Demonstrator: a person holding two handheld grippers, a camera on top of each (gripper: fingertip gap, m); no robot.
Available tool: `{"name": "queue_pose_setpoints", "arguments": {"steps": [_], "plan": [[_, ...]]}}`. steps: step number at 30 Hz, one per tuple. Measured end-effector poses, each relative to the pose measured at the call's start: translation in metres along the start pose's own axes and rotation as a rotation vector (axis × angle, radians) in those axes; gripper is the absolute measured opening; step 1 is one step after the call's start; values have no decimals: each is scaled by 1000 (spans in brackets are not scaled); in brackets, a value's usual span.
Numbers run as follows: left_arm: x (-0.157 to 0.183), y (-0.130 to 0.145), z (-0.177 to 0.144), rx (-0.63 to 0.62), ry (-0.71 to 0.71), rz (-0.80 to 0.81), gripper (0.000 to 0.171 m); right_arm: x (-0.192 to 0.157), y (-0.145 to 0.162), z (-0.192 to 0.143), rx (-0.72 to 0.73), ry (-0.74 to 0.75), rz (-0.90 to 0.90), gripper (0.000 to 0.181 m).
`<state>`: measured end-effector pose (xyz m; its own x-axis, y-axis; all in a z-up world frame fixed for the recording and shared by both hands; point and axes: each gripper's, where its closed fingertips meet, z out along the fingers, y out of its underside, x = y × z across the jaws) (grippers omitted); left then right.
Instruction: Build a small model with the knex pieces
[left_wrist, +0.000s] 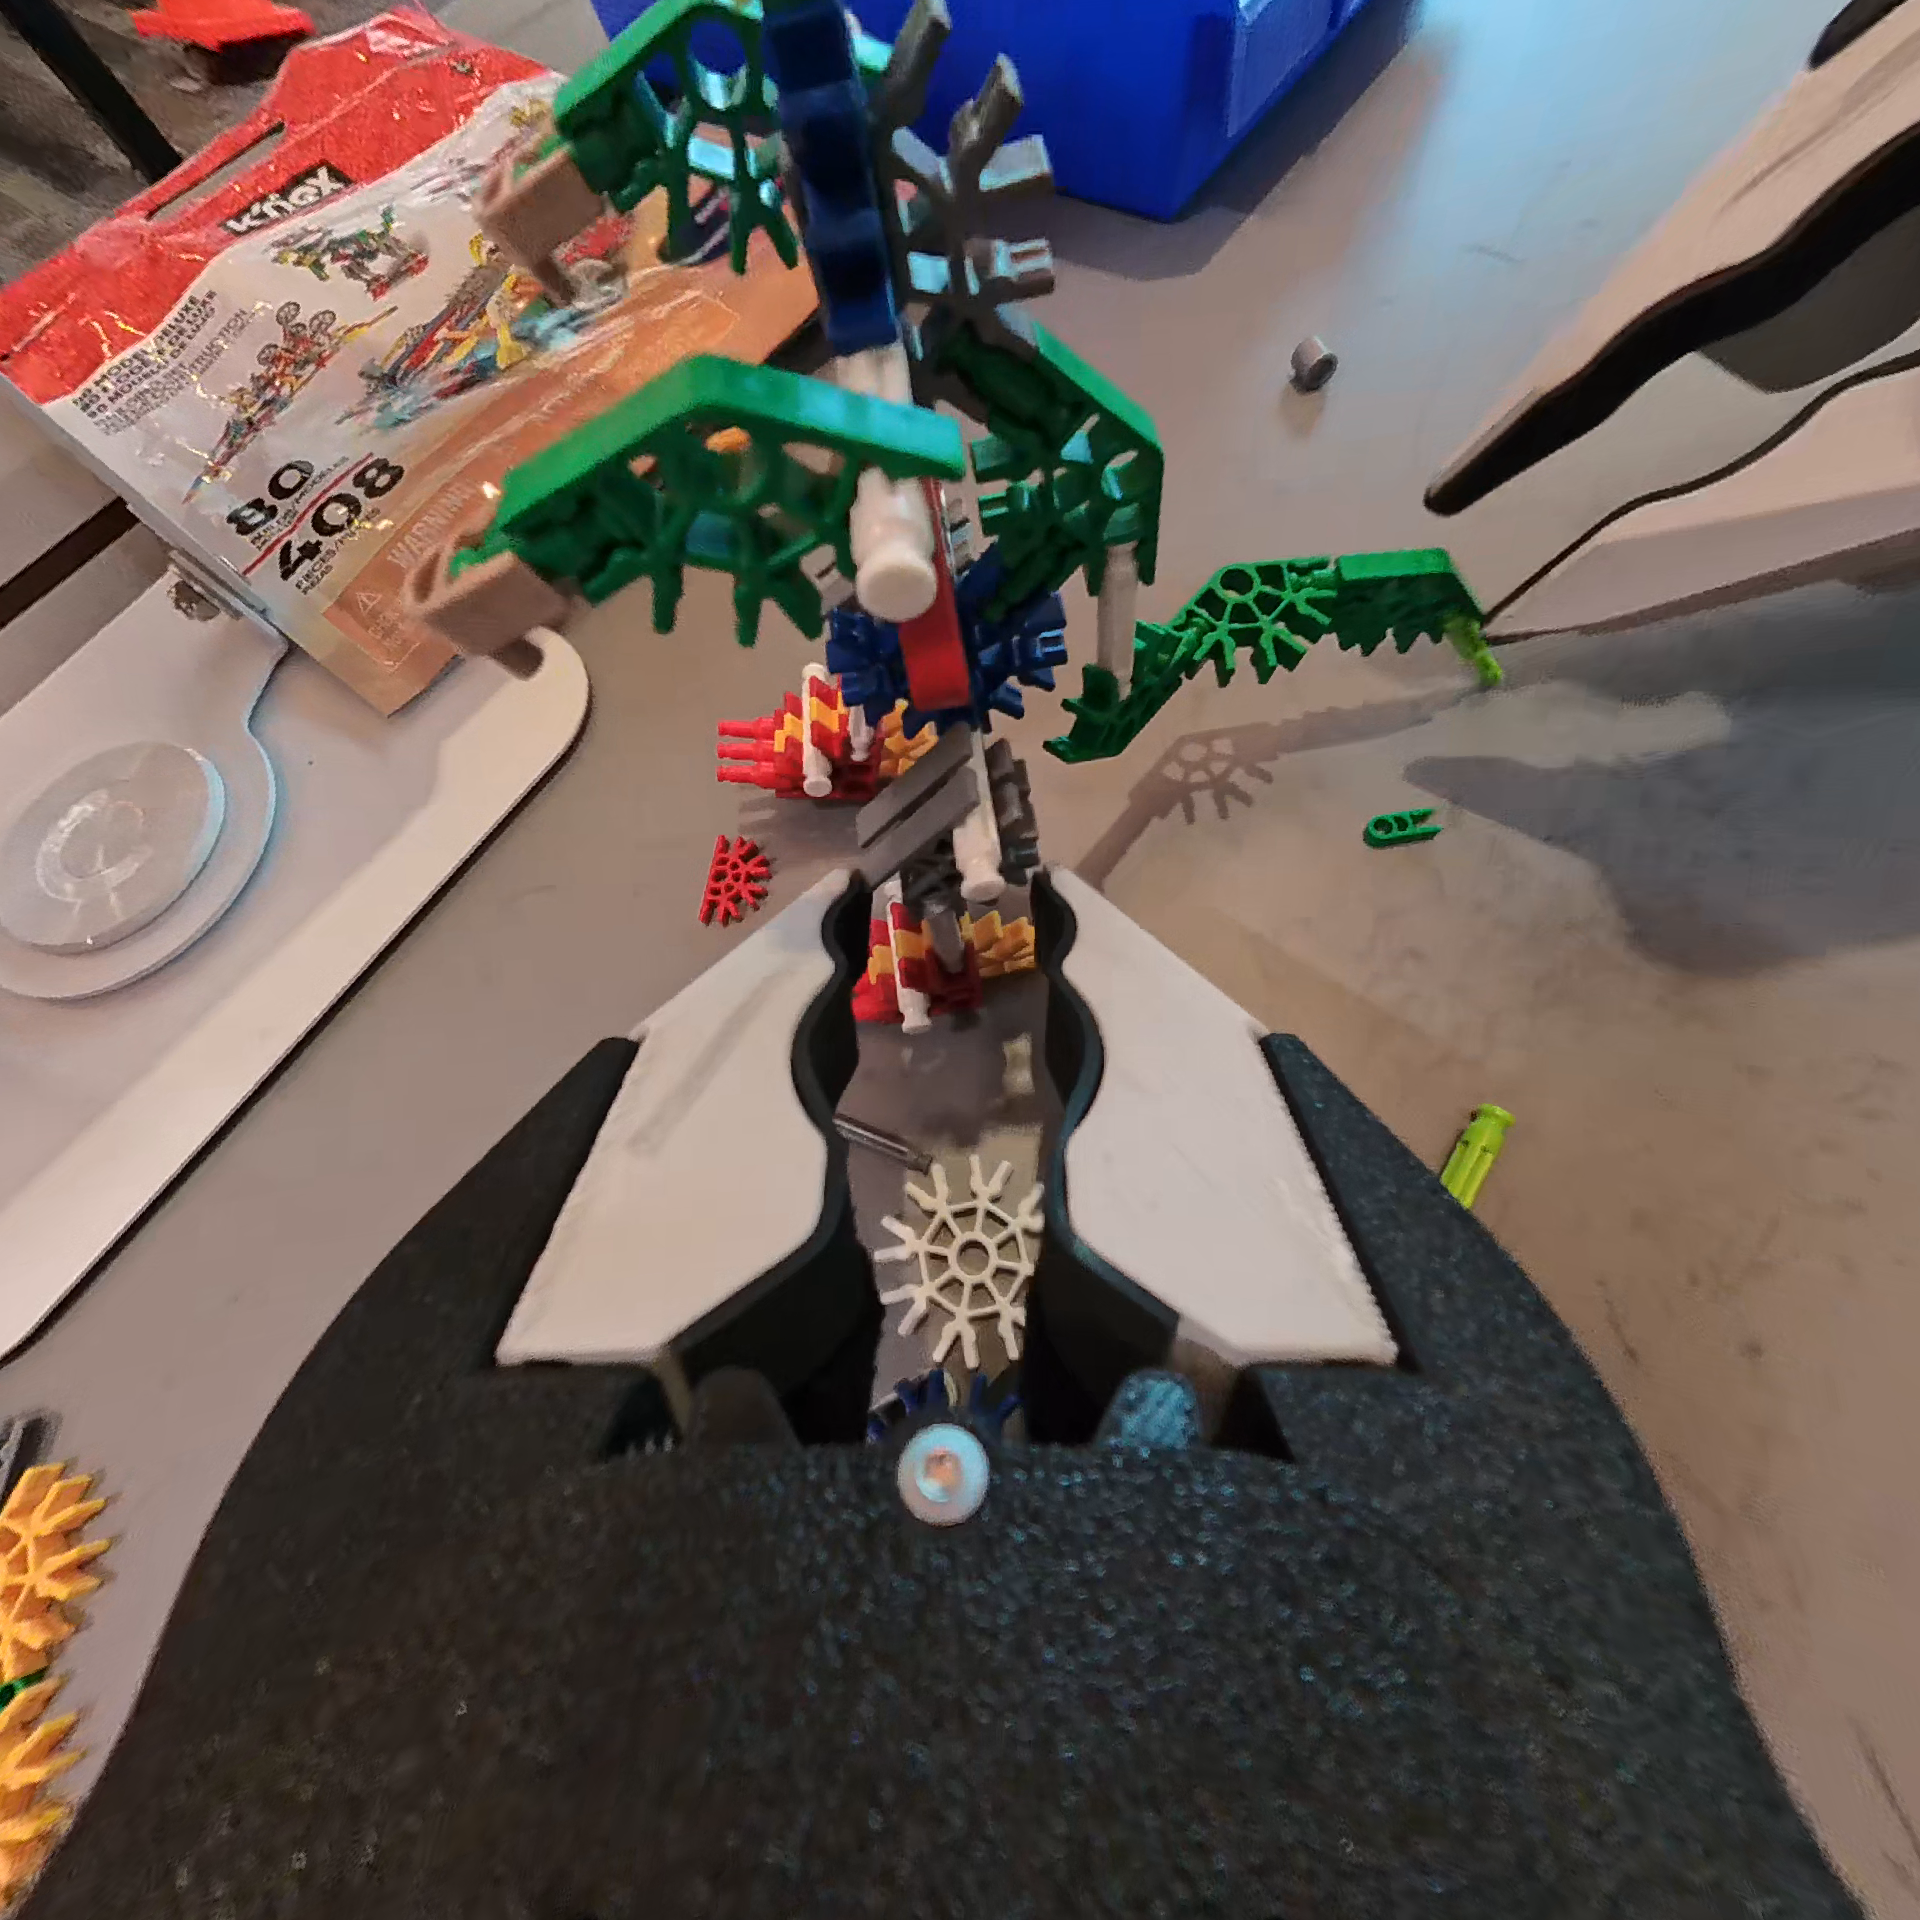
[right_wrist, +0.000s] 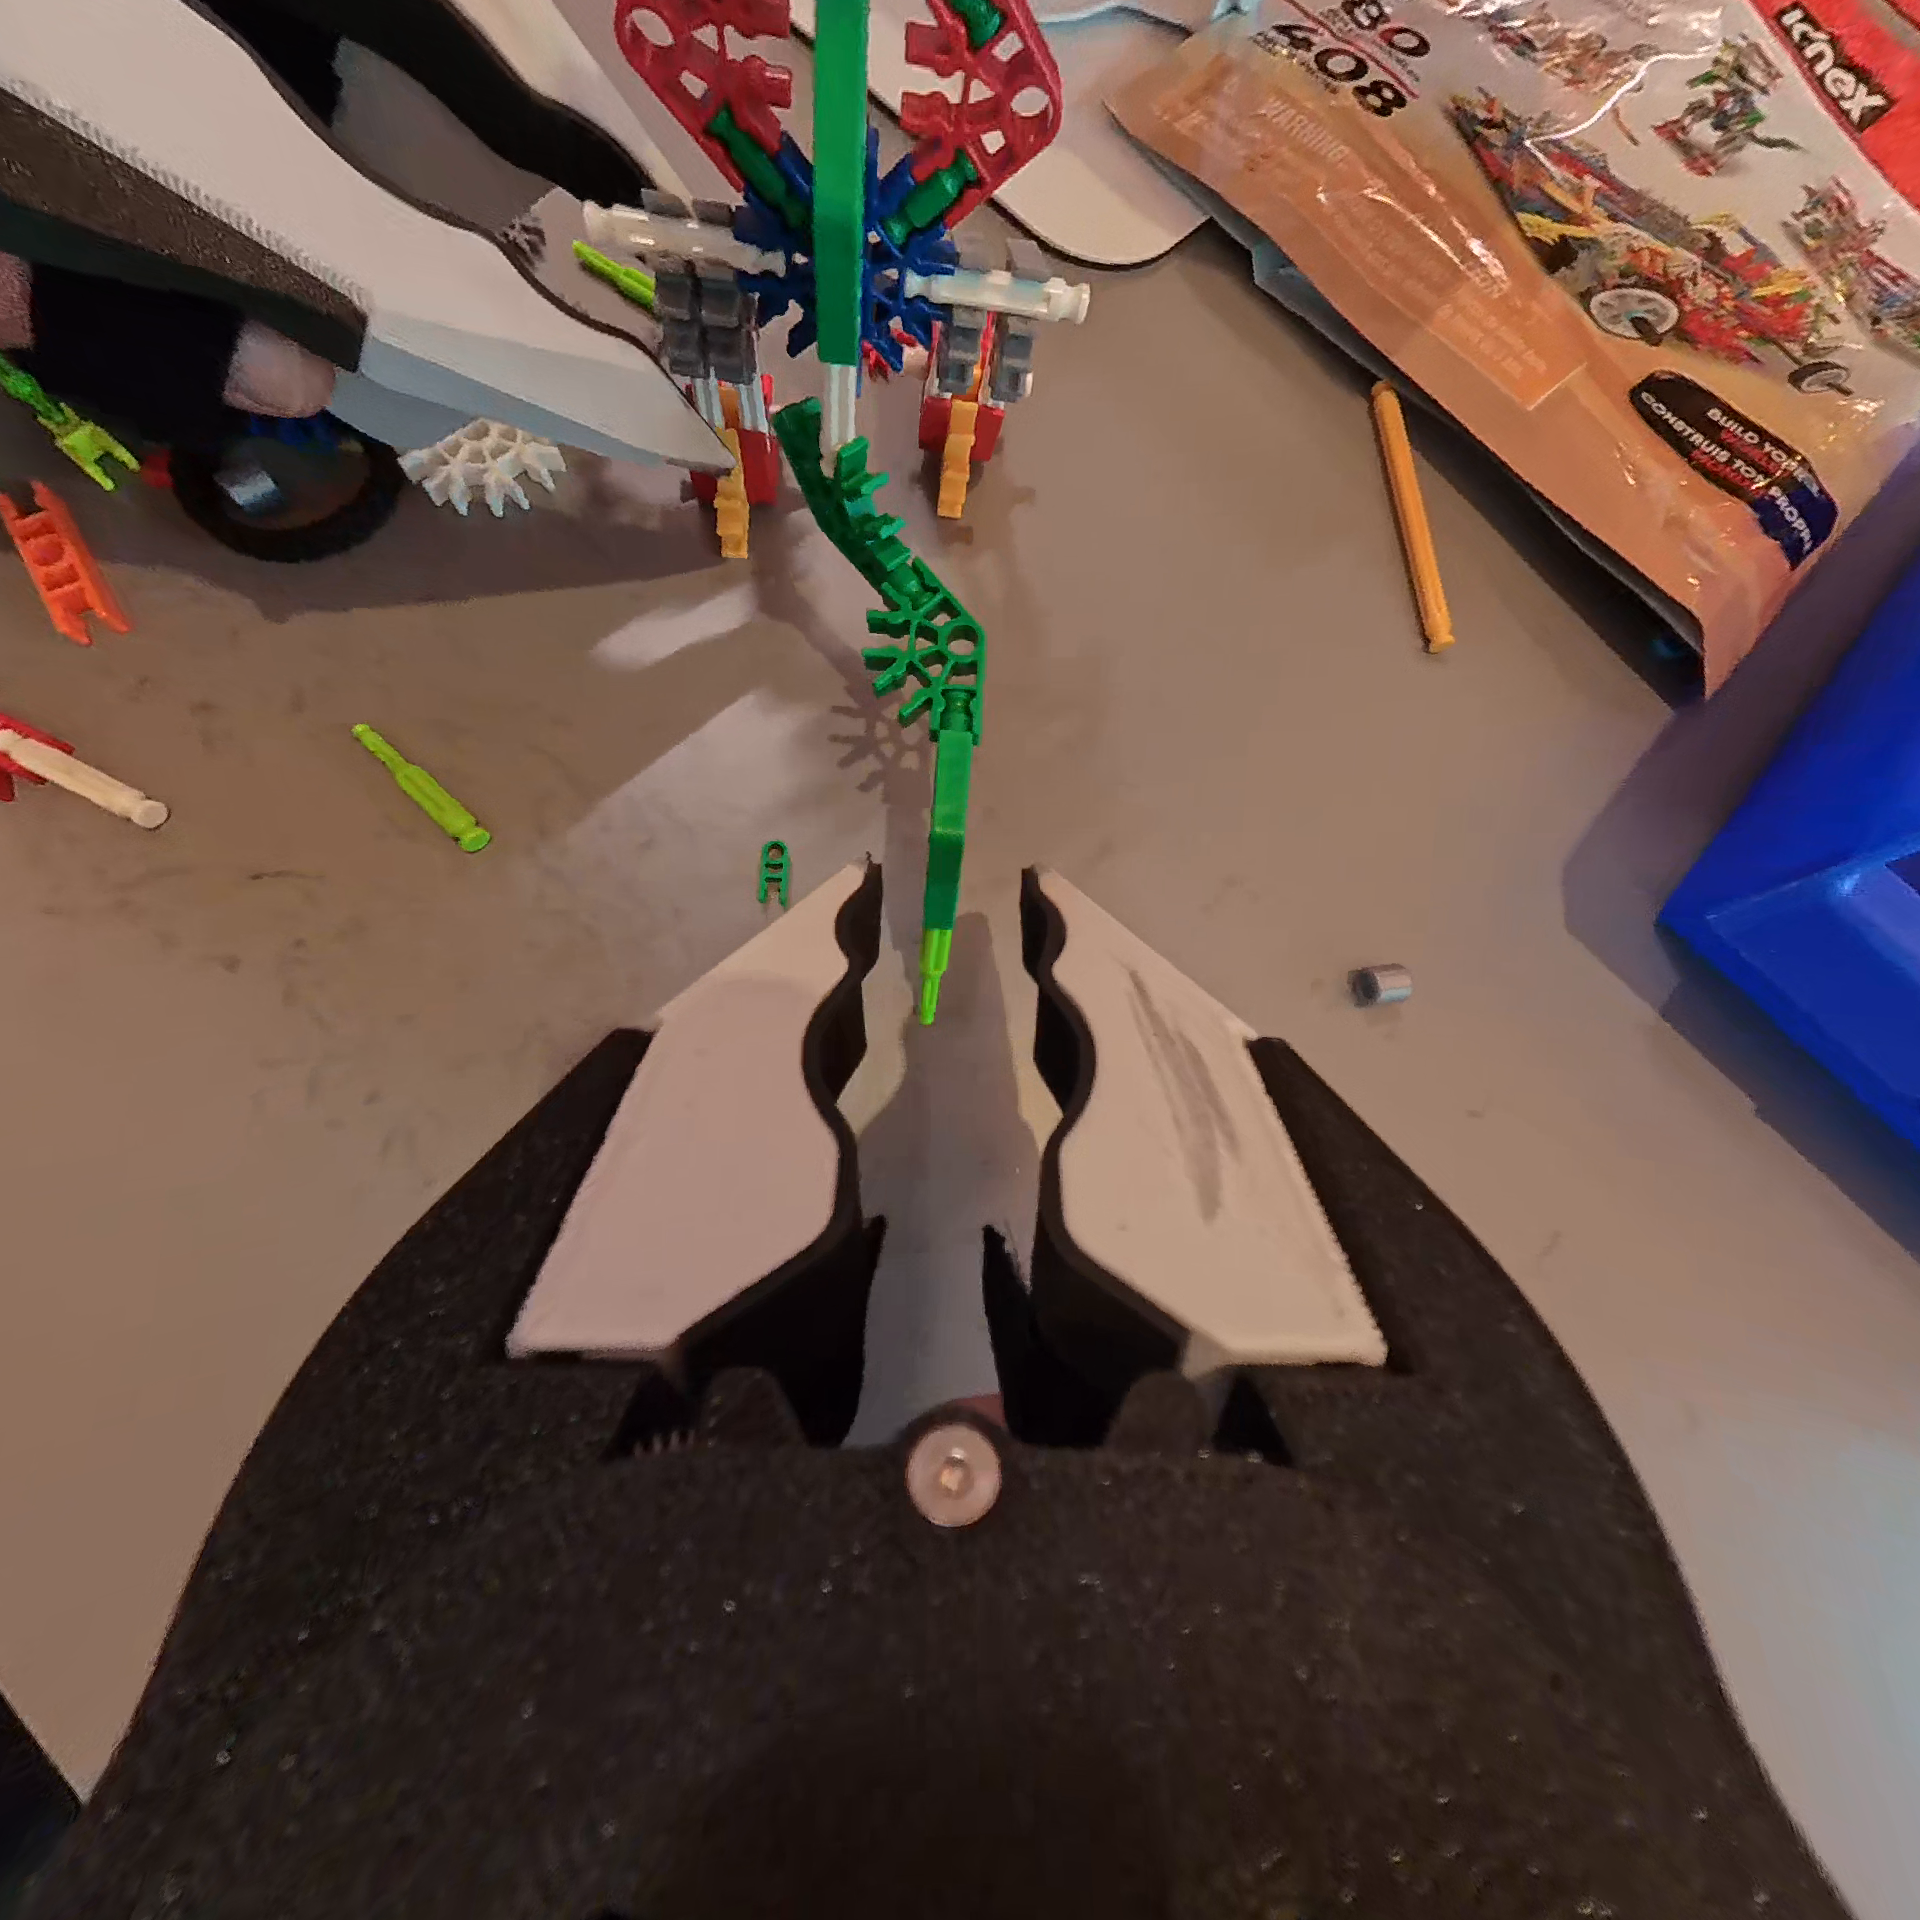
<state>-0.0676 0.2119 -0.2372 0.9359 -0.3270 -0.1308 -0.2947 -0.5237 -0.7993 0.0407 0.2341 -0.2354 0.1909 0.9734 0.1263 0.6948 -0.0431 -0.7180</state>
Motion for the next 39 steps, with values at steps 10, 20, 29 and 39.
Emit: {"name": "queue_pose_setpoints", "arguments": {"steps": [10,20,29,39], "plan": [[16,2,3,-48,44,12,26,5,-5,-2,-15,79,-41,25],[48,-4,9,-74,128,69,29,12,-18,-16,35,115,-34,26],[50,-7,-11,-22,172,114,37,10,-13,-38,72,137,-5,26],[-23,7,-47,-16,33,111,42,-16,7,-53,122,100,36,30]]}}
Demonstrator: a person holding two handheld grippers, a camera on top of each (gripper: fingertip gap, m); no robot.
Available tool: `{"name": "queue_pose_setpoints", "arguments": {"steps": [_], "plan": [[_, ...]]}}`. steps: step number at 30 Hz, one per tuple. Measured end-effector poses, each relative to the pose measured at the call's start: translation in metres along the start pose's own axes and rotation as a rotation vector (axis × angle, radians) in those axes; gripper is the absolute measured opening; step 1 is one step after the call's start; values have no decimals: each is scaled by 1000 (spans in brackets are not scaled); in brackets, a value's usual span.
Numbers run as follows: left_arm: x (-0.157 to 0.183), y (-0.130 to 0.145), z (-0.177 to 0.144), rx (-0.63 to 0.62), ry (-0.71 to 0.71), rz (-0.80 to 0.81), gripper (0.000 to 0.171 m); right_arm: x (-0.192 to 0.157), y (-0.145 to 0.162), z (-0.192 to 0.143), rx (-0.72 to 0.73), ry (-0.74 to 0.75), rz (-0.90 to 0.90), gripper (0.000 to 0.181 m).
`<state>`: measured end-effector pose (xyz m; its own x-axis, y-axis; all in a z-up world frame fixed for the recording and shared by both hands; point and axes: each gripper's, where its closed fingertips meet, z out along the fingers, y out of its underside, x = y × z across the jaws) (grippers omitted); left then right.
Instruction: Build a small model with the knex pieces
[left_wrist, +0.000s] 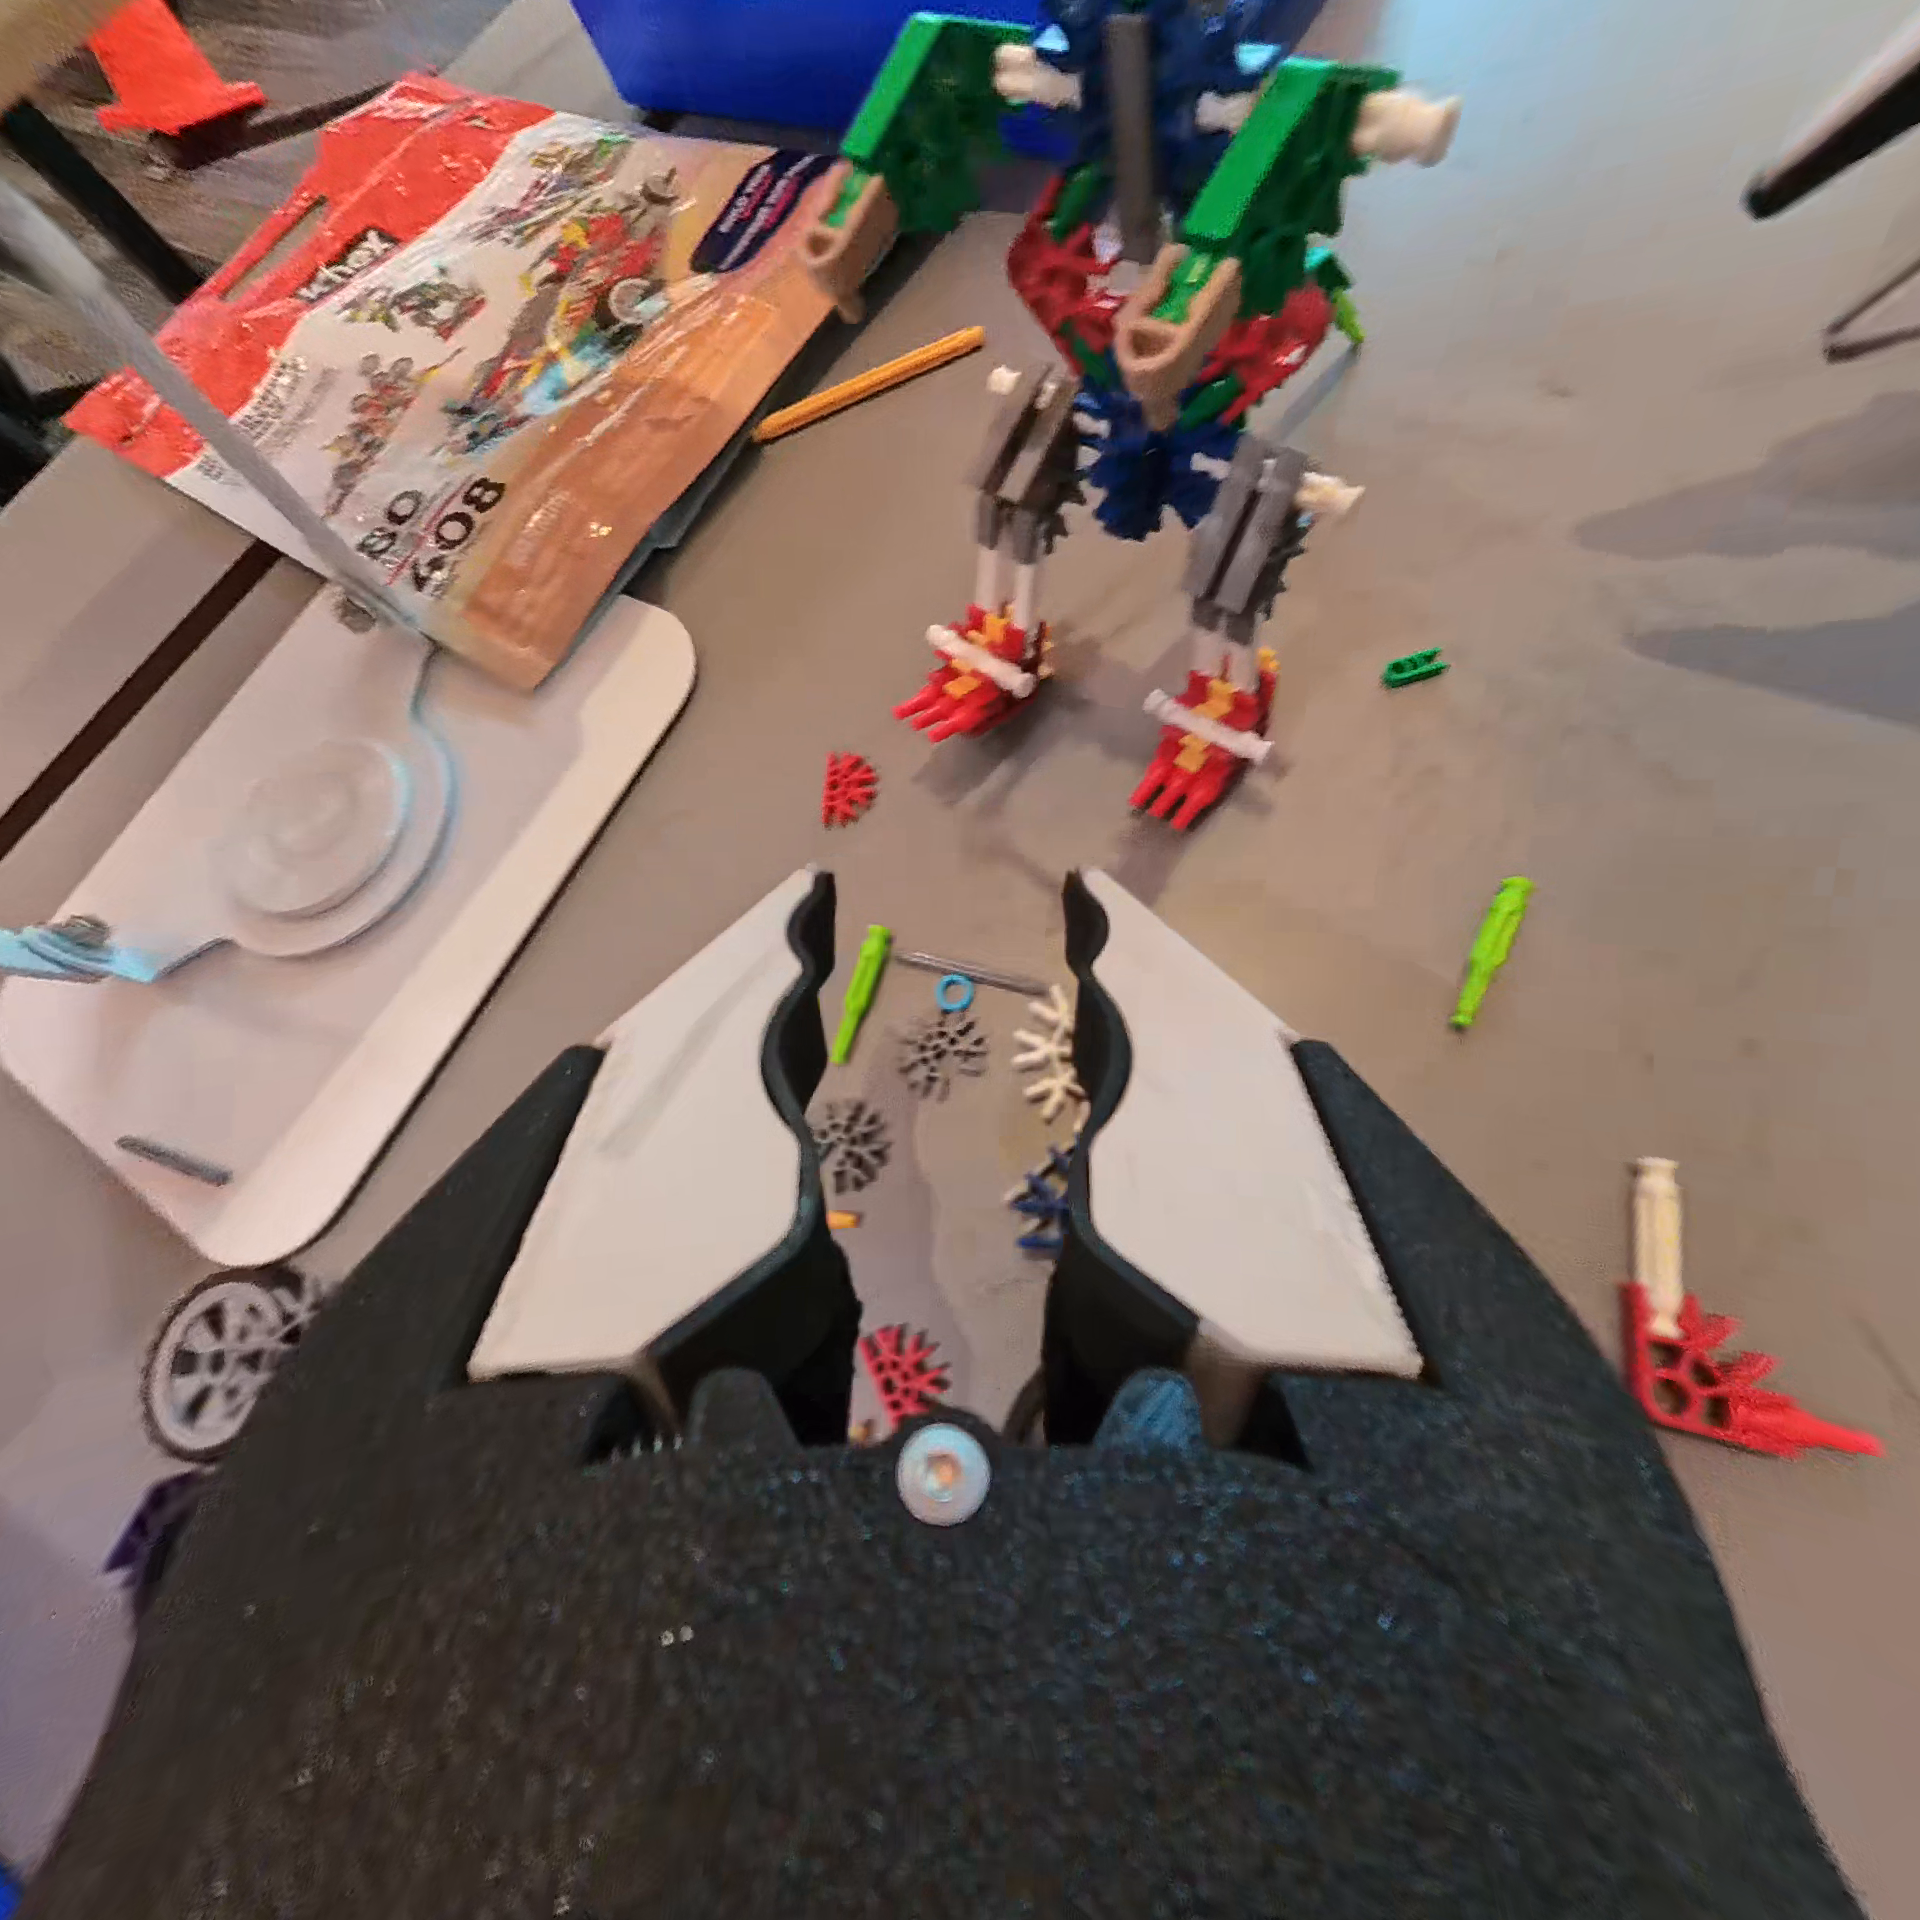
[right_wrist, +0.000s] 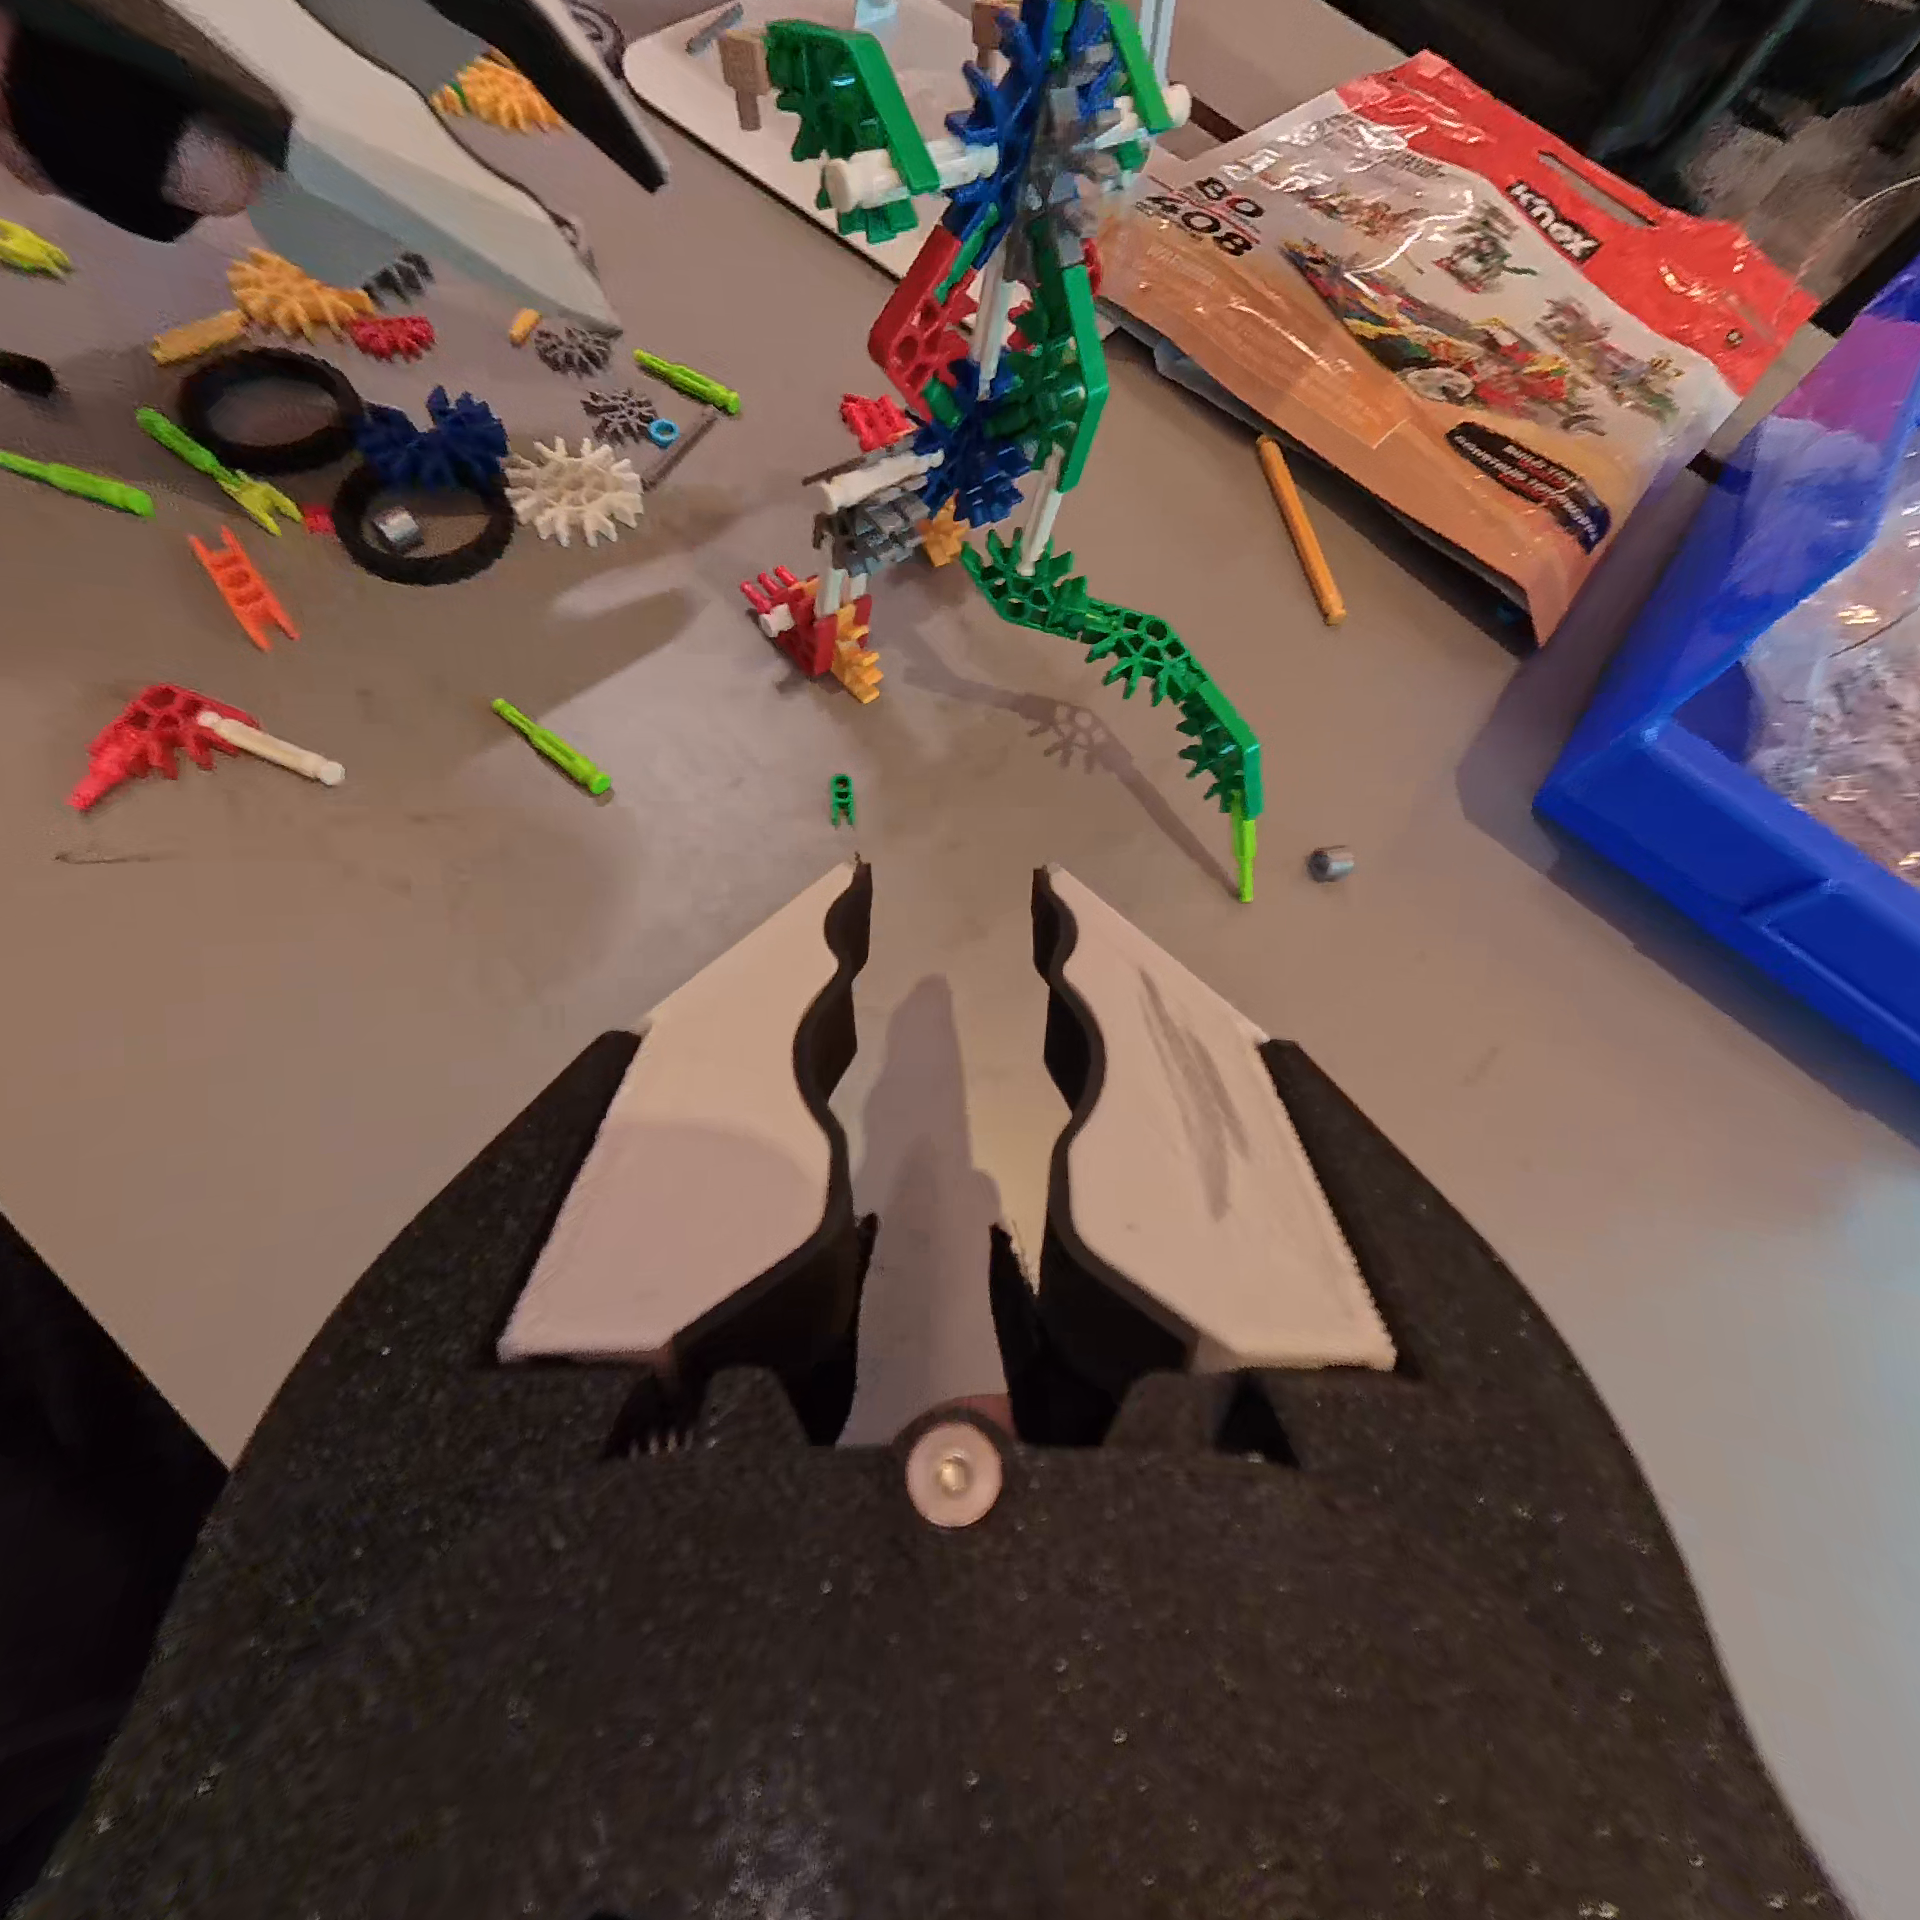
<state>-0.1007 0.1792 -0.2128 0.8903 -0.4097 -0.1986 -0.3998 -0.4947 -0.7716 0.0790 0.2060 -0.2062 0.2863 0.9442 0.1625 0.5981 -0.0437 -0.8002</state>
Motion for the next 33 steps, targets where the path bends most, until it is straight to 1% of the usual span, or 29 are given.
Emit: {"name": "queue_pose_setpoints", "arguments": {"steps": [3,5,8,10,12,13,14,18,23,29,33], "plan": [[-8,-7,10,16,18,43,40,-11,-8,11,25,-31,32,33],[-9,-12,23,2,13,92,37,-18,-24,22,63,-30,47,42],[-7,-16,46,-25,26,151,35,-20,-55,37,132,2,61,46],[-9,-14,60,-45,25,162,28,-19,-69,48,143,24,73,49],[-8,-13,68,-43,34,182,25,-14,-78,58,147,56,72,51],[-8,-13,71,-41,32,189,23,-13,-79,64,132,54,76,51],[-5,-13,73,-38,54,185,17,-13,-78,68,116,49,83,51],[-5,-14,77,-46,68,198,16,-9,-76,74,115,65,78,45],[-2,-17,83,-37,89,194,15,-5,-72,75,117,45,93,45],[9,-13,92,-69,100,239,13,3,-71,74,123,32,110,39],[14,-13,96,-72,110,252,13,7,-70,72,126,18,139,39]]}}
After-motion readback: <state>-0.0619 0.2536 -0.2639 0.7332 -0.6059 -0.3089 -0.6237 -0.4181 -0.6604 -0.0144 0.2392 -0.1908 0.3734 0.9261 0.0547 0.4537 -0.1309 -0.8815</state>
